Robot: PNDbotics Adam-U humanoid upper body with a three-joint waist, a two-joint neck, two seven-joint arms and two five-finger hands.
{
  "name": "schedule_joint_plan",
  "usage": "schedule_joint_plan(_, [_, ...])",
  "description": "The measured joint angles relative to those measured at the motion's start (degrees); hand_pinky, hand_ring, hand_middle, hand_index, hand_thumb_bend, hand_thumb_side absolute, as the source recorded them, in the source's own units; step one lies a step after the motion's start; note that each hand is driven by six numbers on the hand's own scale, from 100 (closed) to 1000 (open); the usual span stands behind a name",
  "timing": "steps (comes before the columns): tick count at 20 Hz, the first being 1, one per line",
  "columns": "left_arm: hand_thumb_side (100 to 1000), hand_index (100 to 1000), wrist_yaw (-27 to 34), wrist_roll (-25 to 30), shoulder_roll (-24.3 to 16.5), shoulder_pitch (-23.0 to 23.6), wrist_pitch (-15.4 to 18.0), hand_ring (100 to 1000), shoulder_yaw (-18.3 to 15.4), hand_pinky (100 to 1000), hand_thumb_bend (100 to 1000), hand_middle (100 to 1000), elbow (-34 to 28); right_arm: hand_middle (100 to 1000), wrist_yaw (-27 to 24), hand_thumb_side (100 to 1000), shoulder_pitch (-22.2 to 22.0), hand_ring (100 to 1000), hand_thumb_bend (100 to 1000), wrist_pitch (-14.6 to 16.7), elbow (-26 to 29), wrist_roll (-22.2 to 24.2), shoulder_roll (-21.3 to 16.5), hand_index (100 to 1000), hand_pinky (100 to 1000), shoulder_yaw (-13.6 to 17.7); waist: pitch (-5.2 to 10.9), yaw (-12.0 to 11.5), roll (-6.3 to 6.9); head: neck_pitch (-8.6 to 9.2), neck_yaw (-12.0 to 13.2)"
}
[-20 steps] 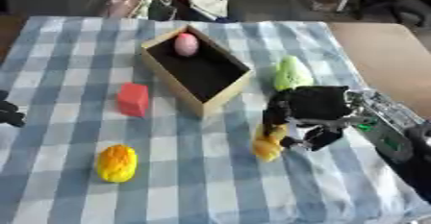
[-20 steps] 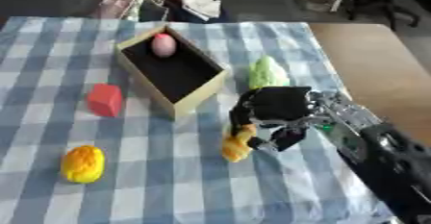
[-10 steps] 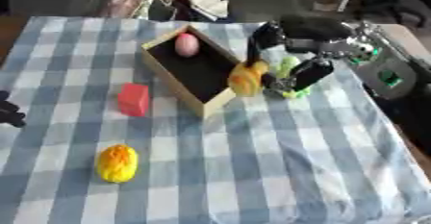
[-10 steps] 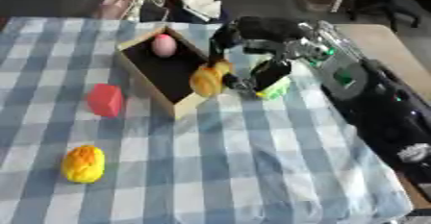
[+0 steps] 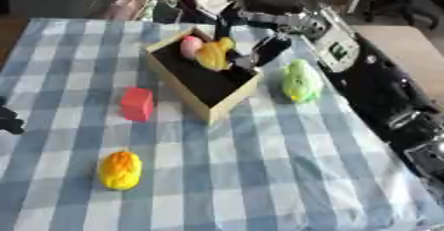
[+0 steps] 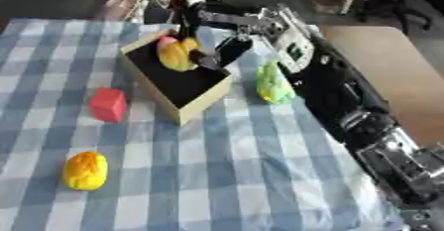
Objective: Pick up objects on the table and place them in the box.
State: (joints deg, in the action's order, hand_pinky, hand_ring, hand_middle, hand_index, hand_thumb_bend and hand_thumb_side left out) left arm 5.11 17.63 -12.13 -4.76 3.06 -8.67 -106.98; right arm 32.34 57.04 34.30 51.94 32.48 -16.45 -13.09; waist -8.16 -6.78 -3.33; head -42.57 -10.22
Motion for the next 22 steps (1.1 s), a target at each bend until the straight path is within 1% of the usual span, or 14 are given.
schedule_joint_plan(1, [642, 733, 0.02, 0.04, 0.00, -0.05, 0.03, 513, 0.00, 724, 100, 549, 0.00, 622, 2.76, 100, 0.40, 644, 100, 0.55, -1.98, -0.57, 1.01, 575, 768, 0.87, 0.00, -0.07, 0.00, 0.10, -0.09])
schedule_joint_plan(3, [642, 733, 0.11, 0.09, 0.02, -0.24, 0.06, 513, 0.02, 724, 100, 549, 0.00, 651, 7.68, 100, 0.76, 664, 100, 1.52, -4.95, -1.94, 2.42, 667, 774, 2.29, -0.02, -0.24, 0.00, 0.29, -0.30])
schedule_joint_plan(5, [642, 733, 0.18, 0.13, 0.02, -0.30, 0.06, 513, 0.04, 725, 100, 549, 0.00, 668, 12.12, 100, 0.96, 677, 100, 2.37, -7.00, -3.45, 3.39, 723, 778, 3.29, -0.05, -0.34, 0.00, 0.30, -0.45])
schedule_joint_plan(6, [642, 733, 0.20, 0.15, 0.02, -0.30, 0.05, 513, 0.04, 725, 100, 549, 0.00, 694, 14.06, 163, 0.97, 695, 100, 2.78, -7.70, -4.19, 3.64, 806, 785, 3.64, -0.05, -0.34, 0.00, 0.30, -0.47])
schedule_joint_plan(7, [642, 733, 0.21, 0.16, 0.02, -0.30, 0.05, 513, 0.04, 725, 100, 549, 0.00, 703, 15.77, 183, 0.97, 702, 100, 3.20, -8.14, -4.91, 3.71, 829, 788, 3.90, -0.06, -0.35, 0.00, 0.30, -0.47])
schedule_joint_plan(8, [642, 733, 0.21, 0.17, 0.02, -0.30, 0.04, 513, 0.04, 724, 100, 549, 0.00, 713, 17.27, 298, 0.97, 710, 142, 3.64, -8.37, -5.58, 3.71, 852, 791, 4.07, -0.06, -0.35, 0.00, 0.30, -0.47])
schedule_joint_plan(9, [642, 733, 0.21, 0.18, 0.02, -0.30, 0.03, 513, 0.04, 725, 100, 549, 0.00, 716, 18.52, 311, 0.97, 713, 154, 4.10, -8.43, -6.18, 3.70, 857, 792, 4.23, -0.06, -0.34, 0.00, 0.30, -0.47])
schedule_joint_plan(10, [642, 733, 0.22, 0.18, 0.02, -0.30, 0.02, 513, 0.05, 725, 100, 549, 0.00, 733, 19.55, 371, 0.97, 729, 220, 4.54, -8.43, -6.67, 3.66, 885, 798, 4.24, -0.06, -0.33, 0.00, 0.30, -0.46])
schedule_joint_plan(12, [642, 733, 0.22, 0.19, 0.02, -0.30, 0.01, 513, 0.07, 725, 100, 549, 0.00, 745, 21.12, 399, 0.97, 740, 263, 5.30, -8.13, -7.37, 3.49, 904, 804, 4.23, -0.06, -0.24, 0.00, 0.30, -0.46])
schedule_joint_plan(14, [641, 733, 0.22, 0.21, 0.02, -0.30, 0.00, 513, 0.16, 725, 100, 549, 0.00, 750, 22.08, 396, 0.97, 744, 262, 5.92, -7.12, -7.76, 2.99, 913, 806, 4.20, -0.06, -0.19, 0.00, 0.29, -0.45])
schedule_joint_plan(15, [640, 733, 0.22, 0.21, 0.02, -0.30, 0.01, 513, 0.19, 725, 100, 549, 0.00, 751, 22.17, 388, 0.97, 744, 253, 6.12, -6.54, -7.90, 2.61, 914, 807, 4.20, -0.06, -0.15, 0.00, 0.29, -0.45])
schedule_joint_plan(17, [639, 733, 0.22, 0.22, 0.02, -0.30, 0.01, 513, 0.26, 725, 100, 549, 0.00, 750, 21.97, 327, 0.97, 742, 228, 6.28, -5.38, -8.00, 1.71, 913, 807, 4.22, -0.06, -0.03, 0.00, 0.29, -0.45])
schedule_joint_plan(20, [640, 733, 0.22, 0.22, 0.02, -0.30, 0.01, 514, 0.28, 725, 100, 549, 0.00, 767, 20.72, 294, 0.97, 752, 226, 5.64, -3.80, -7.84, -0.29, 919, 812, 4.79, -0.06, 0.06, 0.00, 0.29, -0.44])
schedule_joint_plan(22, [640, 733, 0.22, 0.22, 0.02, -0.30, 0.01, 514, 0.29, 725, 100, 549, 0.00, 790, 19.69, 312, 0.97, 764, 226, 4.52, -3.18, -7.44, -2.02, 922, 817, 5.57, -0.06, 0.14, 0.00, 0.28, -0.44])
